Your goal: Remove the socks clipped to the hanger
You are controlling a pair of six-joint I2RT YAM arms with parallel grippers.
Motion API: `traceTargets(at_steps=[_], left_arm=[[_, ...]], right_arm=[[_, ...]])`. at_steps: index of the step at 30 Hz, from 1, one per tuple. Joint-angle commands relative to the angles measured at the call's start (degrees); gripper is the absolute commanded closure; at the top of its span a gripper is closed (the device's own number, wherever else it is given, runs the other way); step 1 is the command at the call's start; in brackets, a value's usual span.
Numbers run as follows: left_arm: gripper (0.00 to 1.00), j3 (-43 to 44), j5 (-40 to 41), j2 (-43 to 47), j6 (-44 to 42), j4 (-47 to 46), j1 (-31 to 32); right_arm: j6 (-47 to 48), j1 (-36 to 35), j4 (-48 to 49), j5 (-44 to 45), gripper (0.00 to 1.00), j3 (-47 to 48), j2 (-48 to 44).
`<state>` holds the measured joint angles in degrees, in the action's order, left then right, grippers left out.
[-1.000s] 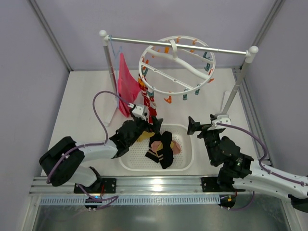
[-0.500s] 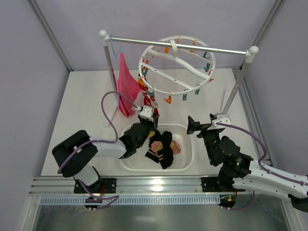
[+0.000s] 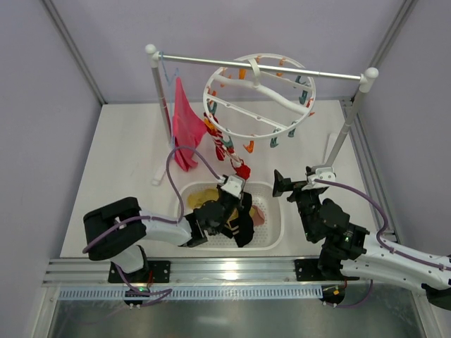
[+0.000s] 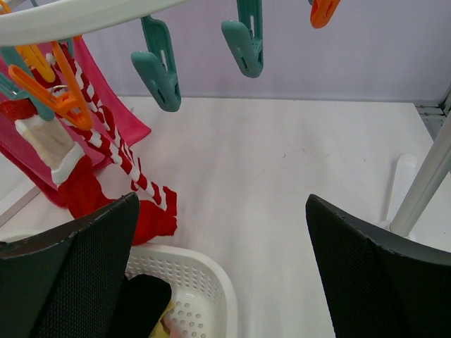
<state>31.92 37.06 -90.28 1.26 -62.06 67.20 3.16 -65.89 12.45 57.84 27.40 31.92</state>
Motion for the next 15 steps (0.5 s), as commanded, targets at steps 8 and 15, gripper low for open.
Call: traceTargets(at_steps=[8,15], left_arm=[[1.0,-9.1,5.0,8.7,-7.3,-10.4,8.3],[1.0,-14.9,2.6,15.7,-8.4,-11.2,8.5]], right_arm=[[1.6,-0.2,3.5,0.9,0.01,3.3,3.1],[1.1,-0.2,2.1,-9.9,0.0,9.4,11.0]])
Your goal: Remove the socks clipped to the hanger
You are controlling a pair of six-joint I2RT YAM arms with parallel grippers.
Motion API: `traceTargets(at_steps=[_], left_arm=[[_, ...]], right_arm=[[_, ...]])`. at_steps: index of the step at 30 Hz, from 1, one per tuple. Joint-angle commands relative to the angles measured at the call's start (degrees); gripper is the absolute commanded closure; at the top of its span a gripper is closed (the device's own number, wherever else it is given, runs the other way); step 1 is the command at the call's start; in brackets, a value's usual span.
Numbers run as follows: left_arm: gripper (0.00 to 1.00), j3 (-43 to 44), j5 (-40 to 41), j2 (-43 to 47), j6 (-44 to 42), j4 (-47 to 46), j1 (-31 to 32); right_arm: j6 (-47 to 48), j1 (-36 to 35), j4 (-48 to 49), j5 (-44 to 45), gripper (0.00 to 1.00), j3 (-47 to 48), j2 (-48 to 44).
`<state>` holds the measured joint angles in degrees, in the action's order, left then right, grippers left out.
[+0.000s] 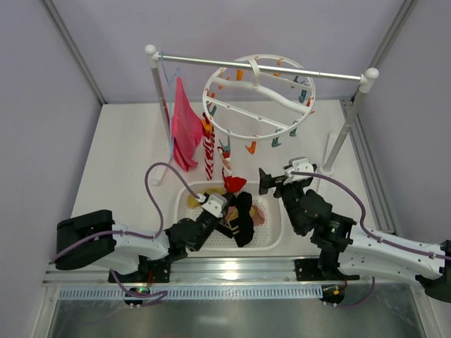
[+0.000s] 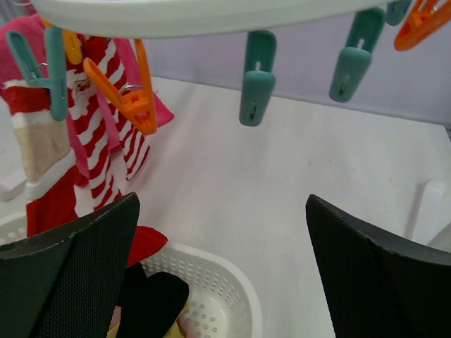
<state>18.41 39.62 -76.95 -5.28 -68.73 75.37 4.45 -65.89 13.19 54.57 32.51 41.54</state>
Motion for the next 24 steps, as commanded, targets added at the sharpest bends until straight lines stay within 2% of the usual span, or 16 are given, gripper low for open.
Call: traceTargets(at_steps=[1,4,8,13,17,20,22,24], left_arm=[[1.0,-1.8,-0.4,2.6,-2.1,-4.5,0.3],[1.0,-3.4,-1.0,3.7,-2.7,-5.7,0.3],[1.0,-4.8,0.1,5.6,-3.6,-6.0,0.3],[1.0,-7.7,-1.7,9.7,-3.6,-5.3,0.3],[1.0,-7.2,-6.6,14.8,-2.3,1.6,0.3],[1.0,-7.3,-10.6,16.9,-0.7,4.3,0.3],[1.0,-7.2,-10.8,18.5,-0.2,6.1,0.3],[1.0,-6.1,-9.8,19.5,0.1,7.7,0.3]], right_arm=[[-0.8,-0.3,1.0,-8.3,0.0,5.1,1.8],[-2.1,-0.3,-0.3,-13.3,0.0,8.3,1.6],[-2.3,-0.3,-3.4,-30.3,0.0,13.7,0.6],[-0.3,-0.2,-7.4,-35.3,0.0,20.2,2.4],[1.4,0.4,-10.4,-35.3,0.0,28.2,8.5],[-0.1,4.0,-12.8,-40.2,0.0,32.4,13.9],[-1.0,7.9,-16.2,-46.7,0.0,33.7,16.9],[-2.0,9.7,-16.3,-48.7,0.0,33.8,18.1]])
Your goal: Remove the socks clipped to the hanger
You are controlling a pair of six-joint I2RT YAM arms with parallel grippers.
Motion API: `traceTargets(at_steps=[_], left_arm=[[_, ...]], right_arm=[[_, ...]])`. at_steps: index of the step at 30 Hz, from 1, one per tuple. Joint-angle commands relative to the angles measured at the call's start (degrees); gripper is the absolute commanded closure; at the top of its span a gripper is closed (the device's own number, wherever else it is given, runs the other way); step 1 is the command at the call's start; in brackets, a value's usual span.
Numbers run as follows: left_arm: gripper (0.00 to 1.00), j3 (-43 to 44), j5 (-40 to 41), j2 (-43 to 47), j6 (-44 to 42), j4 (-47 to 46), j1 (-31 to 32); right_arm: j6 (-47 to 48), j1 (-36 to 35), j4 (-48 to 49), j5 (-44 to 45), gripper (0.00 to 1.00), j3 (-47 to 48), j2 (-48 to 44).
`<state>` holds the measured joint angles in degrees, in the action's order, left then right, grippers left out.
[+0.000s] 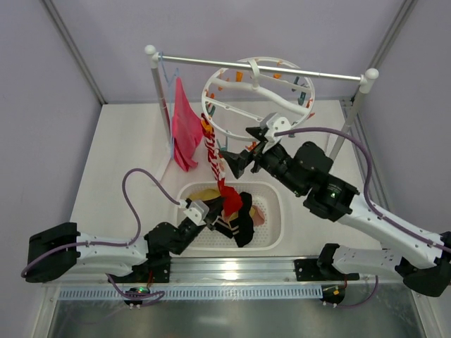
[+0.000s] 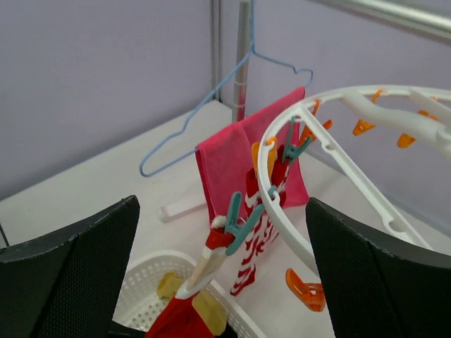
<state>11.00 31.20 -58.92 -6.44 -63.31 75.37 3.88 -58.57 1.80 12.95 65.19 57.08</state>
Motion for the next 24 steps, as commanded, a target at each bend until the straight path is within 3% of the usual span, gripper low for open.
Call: traceTargets(at_steps=[1,4,11,20,23,24], left_arm=[[1.0,1.6,-0.4,1.4,1.3,3.1,0.3],[1.0,3.6,2.1,-0.1,1.8,4.8,0.3],[1.0,6.8,4.9,-4.4,3.1,6.3,0.3],[1.0,6.9,4.4,-5.0,4.1,5.6,0.3],[1.0,6.9,3.0,-4.8,4.9,5.7,0.3],[1.0,6.9,2.3,-4.6,5.1,5.7,0.3]], right_arm=[[-1.6,3.5,-5.2,-7.8,0.0,1.6,3.0],[-2.1,5.5,-7.5,-12.2,0.0,4.0,5.0],[-2.6,6.2,-12.1,-10.9,0.0,9.0,12.6],[-6.3,6.2,-9.4,-14.6,0.0,3.7,9.4],[-7.2,6.2,-7.6,-13.2,0.0,1.7,10.1],[-7.4,6.2,-7.8,-9.1,0.0,1.7,10.4]])
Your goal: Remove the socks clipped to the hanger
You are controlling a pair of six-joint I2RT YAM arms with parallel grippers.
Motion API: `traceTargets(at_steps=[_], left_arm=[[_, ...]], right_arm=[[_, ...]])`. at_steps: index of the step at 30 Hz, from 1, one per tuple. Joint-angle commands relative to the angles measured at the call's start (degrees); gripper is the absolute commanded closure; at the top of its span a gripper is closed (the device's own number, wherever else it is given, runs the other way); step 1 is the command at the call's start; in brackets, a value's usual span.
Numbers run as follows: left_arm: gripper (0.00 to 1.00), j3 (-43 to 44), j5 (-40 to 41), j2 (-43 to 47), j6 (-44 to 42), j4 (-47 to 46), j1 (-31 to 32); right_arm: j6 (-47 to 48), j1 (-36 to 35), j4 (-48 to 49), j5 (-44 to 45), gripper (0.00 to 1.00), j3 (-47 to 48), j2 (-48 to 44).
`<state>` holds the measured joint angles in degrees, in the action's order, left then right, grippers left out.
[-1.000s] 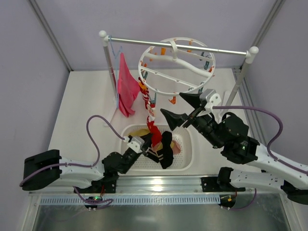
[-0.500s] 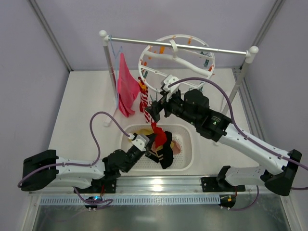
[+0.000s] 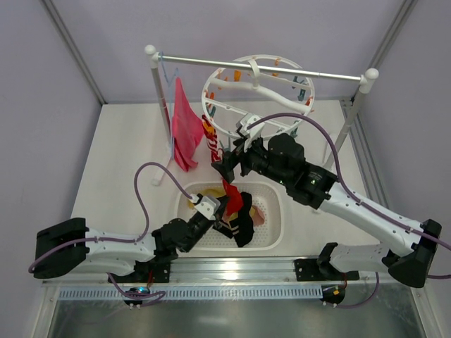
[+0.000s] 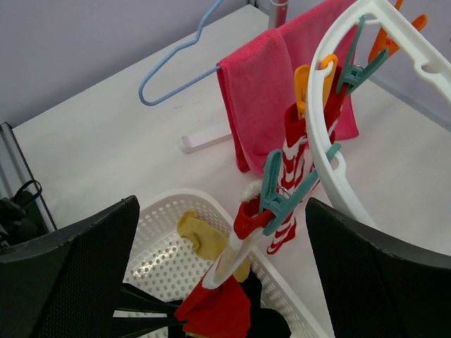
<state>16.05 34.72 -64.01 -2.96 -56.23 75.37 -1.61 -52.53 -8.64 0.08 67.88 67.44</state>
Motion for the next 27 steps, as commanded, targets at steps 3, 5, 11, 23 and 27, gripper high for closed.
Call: traceTargets(at_steps=[3,5,11,23,27], left_arm=[[1.0,1.9,-1.6,0.6,2.1,-1.2,0.3],[1.0,2.0,-0.9,0.4,2.0,-1.3,0.3],[1.0,2.0,-1.5,-0.3,1.8,-2.0,0.3],[1.0,1.6,-3.9,0.2,2.6,-1.6,0.3],[1.0,1.7,-4.6,0.2,2.6,-1.5,0.3]], right_arm=[[-2.0,0.2,1.8,6.9,0.0,0.3,2.0],[-2.0,0.2,1.7,8.5,0.0,0.8,3.0],[-2.6,0.2,2.8,14.1,0.0,1.8,4.5],[-3.3,0.2,5.4,25.8,0.07,3.5,8.3],[-3.1,0.1,5.8,29.9,0.18,4.2,9.8]])
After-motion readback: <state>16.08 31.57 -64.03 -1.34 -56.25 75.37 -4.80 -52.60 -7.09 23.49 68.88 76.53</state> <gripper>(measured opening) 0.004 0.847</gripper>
